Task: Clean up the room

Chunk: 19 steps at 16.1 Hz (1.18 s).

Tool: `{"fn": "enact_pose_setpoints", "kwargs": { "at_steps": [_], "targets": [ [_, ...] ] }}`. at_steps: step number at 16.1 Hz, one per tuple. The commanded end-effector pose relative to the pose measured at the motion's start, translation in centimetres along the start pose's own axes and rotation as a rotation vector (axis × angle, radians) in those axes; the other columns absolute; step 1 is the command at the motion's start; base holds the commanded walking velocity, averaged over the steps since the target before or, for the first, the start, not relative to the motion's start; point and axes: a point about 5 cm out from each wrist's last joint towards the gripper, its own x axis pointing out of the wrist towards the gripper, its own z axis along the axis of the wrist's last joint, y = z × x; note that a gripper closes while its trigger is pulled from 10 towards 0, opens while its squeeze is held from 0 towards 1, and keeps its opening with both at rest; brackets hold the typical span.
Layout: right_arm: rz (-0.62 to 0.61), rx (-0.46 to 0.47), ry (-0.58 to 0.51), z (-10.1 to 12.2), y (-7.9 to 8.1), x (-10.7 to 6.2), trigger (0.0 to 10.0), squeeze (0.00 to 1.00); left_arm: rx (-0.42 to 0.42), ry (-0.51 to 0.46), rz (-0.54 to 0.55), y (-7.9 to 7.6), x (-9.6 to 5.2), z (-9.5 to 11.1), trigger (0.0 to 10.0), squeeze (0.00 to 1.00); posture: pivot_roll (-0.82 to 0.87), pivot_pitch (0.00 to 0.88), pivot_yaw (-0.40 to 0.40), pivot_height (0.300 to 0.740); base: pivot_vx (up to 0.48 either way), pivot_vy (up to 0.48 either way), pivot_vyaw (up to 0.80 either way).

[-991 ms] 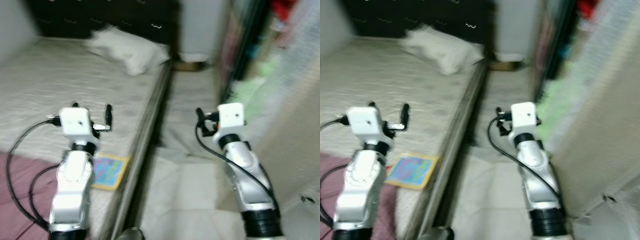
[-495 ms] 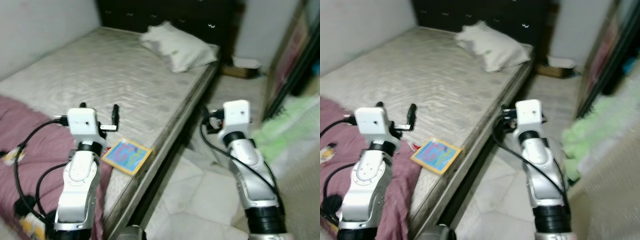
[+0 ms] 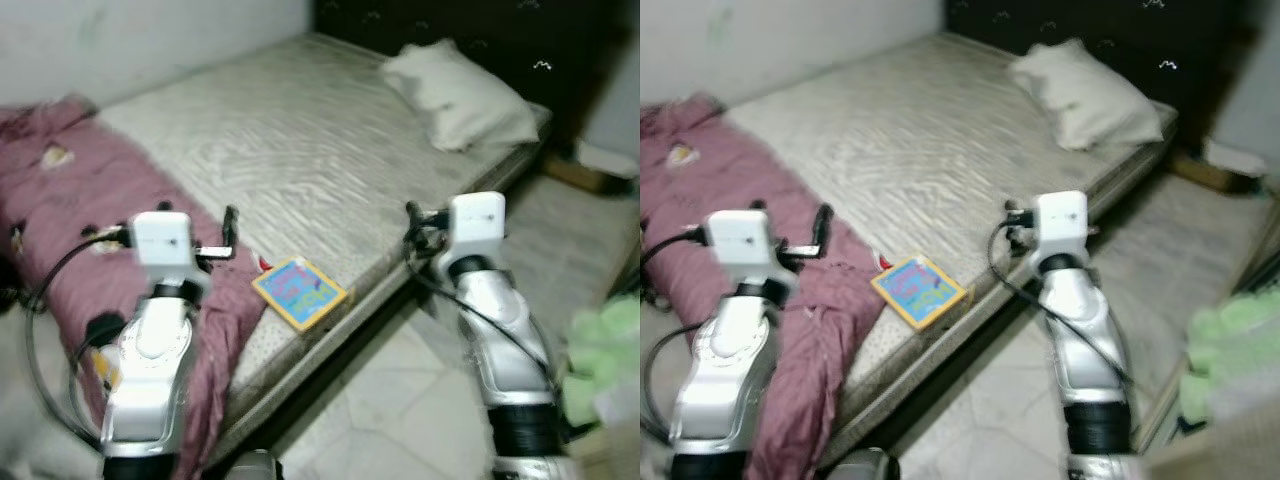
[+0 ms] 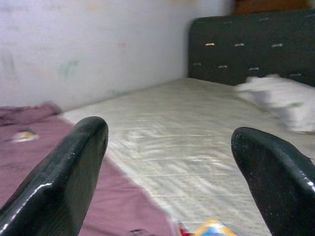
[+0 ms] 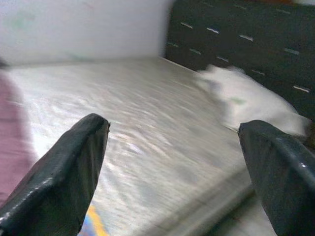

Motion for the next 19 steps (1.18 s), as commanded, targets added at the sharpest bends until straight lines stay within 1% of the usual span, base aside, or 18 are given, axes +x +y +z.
{"fn": "enact_pose_setpoints", "kwargs": {
  "at_steps": [1,8,12,19],
  "targets": [
    [0.005,-0.002,-0.007,0.0,-0.4,0.1,10.0,0.00,-0.006,-0.015,-0.016,-0.4,0.1,0.4,10.0,0.00,0.04,0.000,0.006,0.740,0.000,0.000,0.80],
    [0.055,0.029,-0.044,0.6,0.2,0.3,10.0,0.00,-0.008,-0.018,-0.019,-0.5,0.3,0.5,10.0,0.00,0.04,0.000,0.007,0.740,0.000,0.000,0.80],
    [0.097,0.050,-0.070,1.0,0.8,0.2,10.0,0.00,-0.025,-0.013,-0.048,-0.7,0.3,0.5,10.0,0.00,0.04,0.000,0.007,0.740,0.000,0.000,0.80],
    [0.098,0.054,-0.087,1.3,0.8,0.4,10.0,0.00,-0.034,-0.010,-0.073,-0.7,0.3,0.5,10.0,0.00,0.04,0.000,0.007,0.740,0.000,0.000,0.80]
  ]
}}
